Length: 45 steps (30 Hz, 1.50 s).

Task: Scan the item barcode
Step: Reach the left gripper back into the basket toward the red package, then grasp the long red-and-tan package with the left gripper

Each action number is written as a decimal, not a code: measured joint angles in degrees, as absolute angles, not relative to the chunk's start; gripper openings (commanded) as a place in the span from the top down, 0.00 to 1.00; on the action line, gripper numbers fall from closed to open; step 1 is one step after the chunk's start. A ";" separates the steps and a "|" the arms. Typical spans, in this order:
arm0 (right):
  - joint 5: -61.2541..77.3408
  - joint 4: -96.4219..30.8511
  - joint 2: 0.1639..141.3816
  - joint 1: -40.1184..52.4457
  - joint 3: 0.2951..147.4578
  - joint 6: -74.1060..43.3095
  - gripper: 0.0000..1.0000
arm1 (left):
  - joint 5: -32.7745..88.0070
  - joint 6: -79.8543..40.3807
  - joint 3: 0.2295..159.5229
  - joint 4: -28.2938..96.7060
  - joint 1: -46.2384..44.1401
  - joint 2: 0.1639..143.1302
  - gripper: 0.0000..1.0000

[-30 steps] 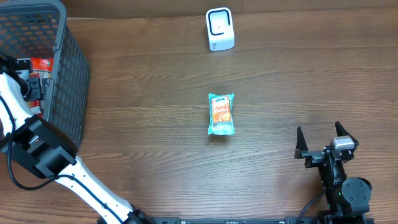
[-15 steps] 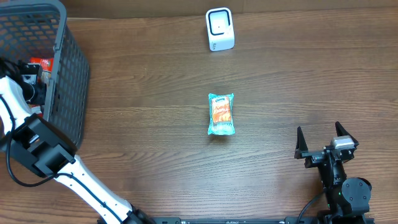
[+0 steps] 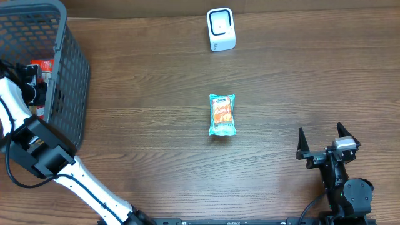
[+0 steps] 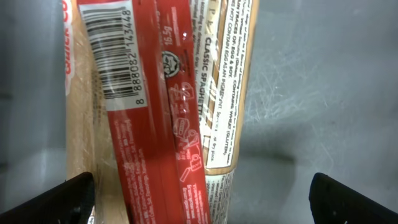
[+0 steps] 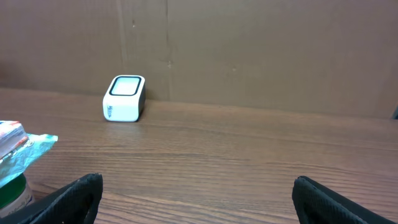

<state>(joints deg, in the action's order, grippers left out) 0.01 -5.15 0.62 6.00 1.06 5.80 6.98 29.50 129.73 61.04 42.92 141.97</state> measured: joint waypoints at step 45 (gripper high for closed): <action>0.01 -5.17 0.62 5.98 1.06 5.80 0.00 | 7.40 29.21 129.78 56.38 45.63 142.04 0.01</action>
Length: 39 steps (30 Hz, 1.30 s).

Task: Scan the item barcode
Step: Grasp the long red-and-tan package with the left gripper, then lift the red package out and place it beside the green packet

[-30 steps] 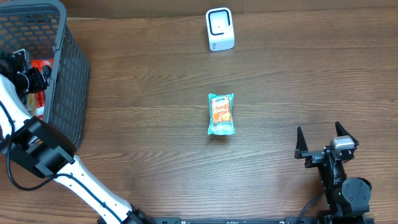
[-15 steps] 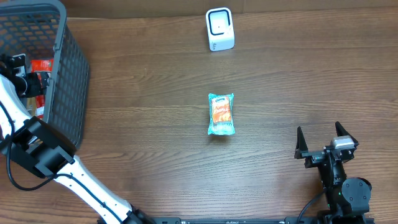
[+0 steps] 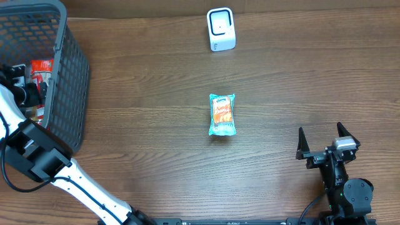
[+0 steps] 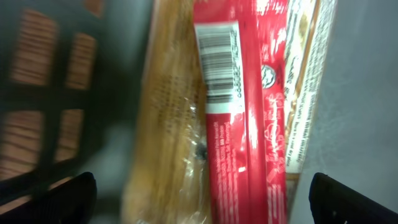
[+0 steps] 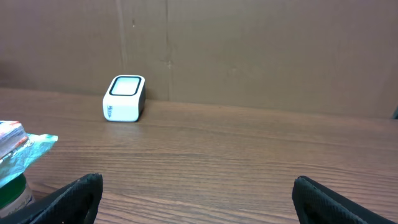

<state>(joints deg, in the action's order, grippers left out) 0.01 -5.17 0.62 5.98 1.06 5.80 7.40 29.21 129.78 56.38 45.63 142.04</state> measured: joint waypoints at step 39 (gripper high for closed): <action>0.01 -5.13 0.62 6.00 1.06 5.82 0.00 | 10.57 10.94 133.12 58.08 42.22 138.08 0.96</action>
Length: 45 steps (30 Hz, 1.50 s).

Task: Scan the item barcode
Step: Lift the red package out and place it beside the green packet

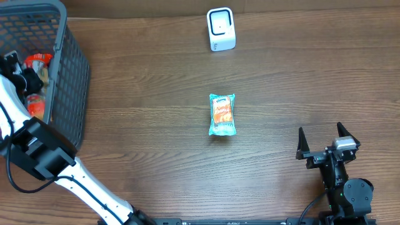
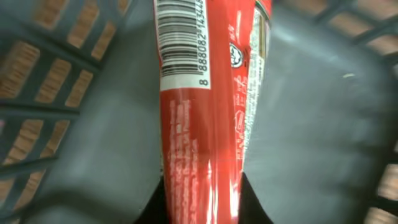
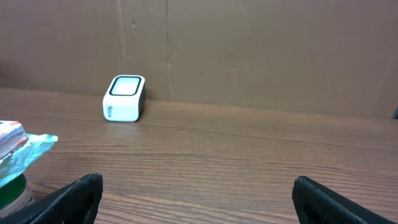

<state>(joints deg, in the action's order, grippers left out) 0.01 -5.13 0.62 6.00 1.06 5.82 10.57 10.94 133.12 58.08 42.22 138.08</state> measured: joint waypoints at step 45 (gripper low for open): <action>0.01 -5.10 0.62 5.98 1.06 5.80 0.00 | 3.99 -11.20 83.15 63.22 -8.12 96.66 0.96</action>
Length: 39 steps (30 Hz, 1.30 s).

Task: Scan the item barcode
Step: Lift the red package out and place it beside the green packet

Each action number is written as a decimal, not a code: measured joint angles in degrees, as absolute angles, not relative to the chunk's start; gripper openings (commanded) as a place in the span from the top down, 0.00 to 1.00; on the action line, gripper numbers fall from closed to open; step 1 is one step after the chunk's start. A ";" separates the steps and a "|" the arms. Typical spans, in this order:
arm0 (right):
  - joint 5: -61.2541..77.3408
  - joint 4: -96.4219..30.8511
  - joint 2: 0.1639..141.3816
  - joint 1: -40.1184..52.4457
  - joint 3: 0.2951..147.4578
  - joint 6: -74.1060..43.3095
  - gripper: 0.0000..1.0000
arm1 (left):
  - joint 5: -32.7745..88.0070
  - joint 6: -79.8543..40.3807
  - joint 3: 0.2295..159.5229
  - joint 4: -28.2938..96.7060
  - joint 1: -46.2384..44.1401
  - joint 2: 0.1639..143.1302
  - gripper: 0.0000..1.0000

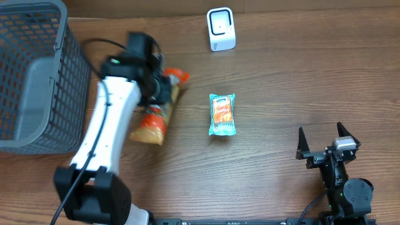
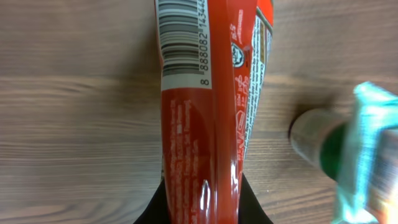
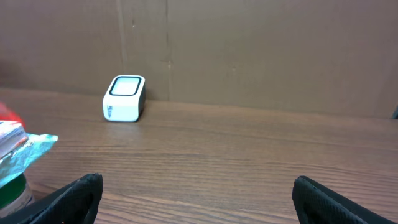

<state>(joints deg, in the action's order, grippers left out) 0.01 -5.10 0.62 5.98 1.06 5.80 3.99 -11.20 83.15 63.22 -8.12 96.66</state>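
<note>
My left gripper (image 1: 160, 91) is shut on a long red and clear spaghetti packet (image 1: 154, 117) and holds it over the wooden table, just left of a teal snack packet (image 1: 222, 114). In the left wrist view the spaghetti packet (image 2: 200, 118) runs up between my fingers with its barcode (image 2: 183, 38) facing the camera, and the teal snack packet (image 2: 368, 155) shows at the right edge. The white scanner (image 1: 220, 29) stands at the far edge of the table, also in the right wrist view as the scanner (image 3: 124, 98). My right gripper (image 1: 328, 141) rests open at the near right.
A grey wire basket (image 1: 62, 81) stands at the far left of the table. Brown cardboard backs the table behind the scanner. The teal snack packet (image 3: 20, 152) lies at the left edge of the right wrist view.
My left gripper, then inside the basket and shut on the spaghetti packet, now holds it over the table to the right of the basket, next to the teal packet. The right arm is unchanged.
My left gripper was open over the spaghetti packet lying in the basket, and still open above it a moment later. Then it was shut on the packet inside the basket. Now the packet is out of the basket, over the table.
</note>
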 measured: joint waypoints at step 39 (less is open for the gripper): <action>-0.01 -5.15 0.62 5.98 1.06 5.80 0.00 | 3.40 -18.11 52.88 35.64 -13.32 94.83 0.13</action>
